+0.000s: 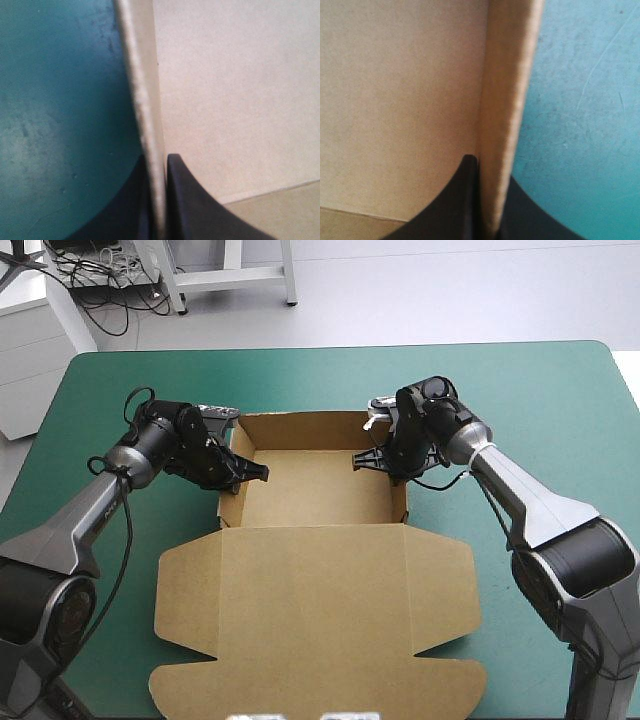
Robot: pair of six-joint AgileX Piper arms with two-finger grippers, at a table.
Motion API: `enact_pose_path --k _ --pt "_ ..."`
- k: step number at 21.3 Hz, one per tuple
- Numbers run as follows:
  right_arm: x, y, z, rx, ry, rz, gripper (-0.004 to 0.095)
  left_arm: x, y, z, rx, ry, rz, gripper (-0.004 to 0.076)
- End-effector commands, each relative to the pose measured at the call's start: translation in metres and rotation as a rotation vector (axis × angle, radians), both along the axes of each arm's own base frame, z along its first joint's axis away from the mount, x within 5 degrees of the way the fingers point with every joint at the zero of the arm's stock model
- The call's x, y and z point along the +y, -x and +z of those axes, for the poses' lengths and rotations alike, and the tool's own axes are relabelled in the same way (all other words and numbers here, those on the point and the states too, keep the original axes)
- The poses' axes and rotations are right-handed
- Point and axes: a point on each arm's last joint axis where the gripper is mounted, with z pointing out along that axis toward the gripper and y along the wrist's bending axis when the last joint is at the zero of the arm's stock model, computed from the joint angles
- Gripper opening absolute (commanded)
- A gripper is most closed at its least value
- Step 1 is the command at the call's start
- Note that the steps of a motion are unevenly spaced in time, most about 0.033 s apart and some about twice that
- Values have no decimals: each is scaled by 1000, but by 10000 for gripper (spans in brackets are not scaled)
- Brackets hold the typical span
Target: Fold the box
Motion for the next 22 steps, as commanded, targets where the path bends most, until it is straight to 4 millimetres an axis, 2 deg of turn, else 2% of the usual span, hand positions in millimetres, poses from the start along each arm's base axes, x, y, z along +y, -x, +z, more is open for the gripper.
enact_pose_path --k 1,3,5,6,7,9,11,22 --pt "-6 6 24 -43 24 55 -20 1 0 17 -76 -4 -29 -9" --pt "-6 6 24 -43 27 58 -18 1 -1 14 -72 -13 -46 6" --pt "-7 8 24 -31 47 63 16 0 -1 14 -71 -9 -45 101" --pt "-5 9 24 -33 51 69 109 0 -1 14 -72 -9 -54 185" --pt "-5 9 24 -35 56 72 164 0 -1 15 -75 -9 -60 237" --pt "-4 8 21 -43 83 80 439 -2 -1 15 -71 17 -56 424" --pt "-4 7 21 -55 85 80 556 -3 -1 15 -80 15 -101 501" --pt "-1 7 22 -47 42 60 565 -4 -2 17 -97 15 -124 520"
